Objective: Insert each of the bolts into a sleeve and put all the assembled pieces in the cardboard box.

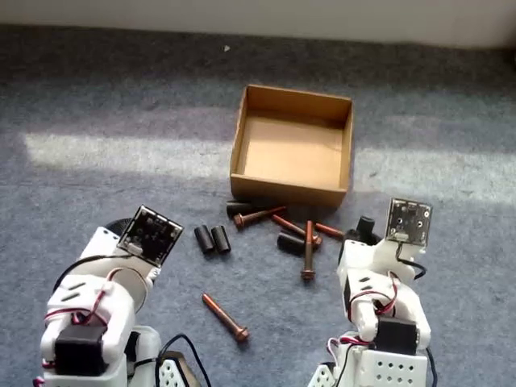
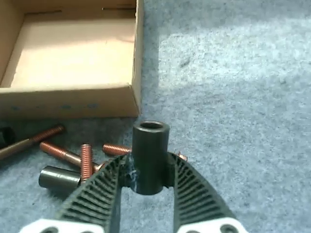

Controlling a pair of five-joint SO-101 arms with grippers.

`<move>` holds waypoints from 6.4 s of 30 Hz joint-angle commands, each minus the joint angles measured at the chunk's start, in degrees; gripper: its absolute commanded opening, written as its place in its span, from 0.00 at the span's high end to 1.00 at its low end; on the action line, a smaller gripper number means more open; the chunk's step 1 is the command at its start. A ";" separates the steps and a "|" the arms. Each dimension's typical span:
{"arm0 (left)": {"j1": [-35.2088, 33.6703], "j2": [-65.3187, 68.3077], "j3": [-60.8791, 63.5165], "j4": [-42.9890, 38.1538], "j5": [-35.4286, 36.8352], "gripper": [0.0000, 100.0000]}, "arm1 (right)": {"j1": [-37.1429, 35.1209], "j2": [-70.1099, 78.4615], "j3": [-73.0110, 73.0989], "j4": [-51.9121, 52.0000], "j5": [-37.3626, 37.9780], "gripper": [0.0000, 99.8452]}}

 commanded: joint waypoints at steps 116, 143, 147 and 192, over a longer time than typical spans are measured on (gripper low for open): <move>44.35 31.60 -14.81 -8.70 16.88 0.99 | 13.23 -1.71 -0.57 -5.93 2.02 0.99; 23.96 -5.41 0.13 -39.91 51.43 0.99 | -18.42 -1.80 -5.49 -9.71 1.85 0.99; 21.67 -8.57 1.98 -44.31 57.76 0.99 | -25.19 -1.36 -3.56 -20.79 2.11 0.99; 31.16 -8.66 14.29 -55.47 54.51 0.99 | -41.01 -1.80 19.12 -45.85 21.45 0.99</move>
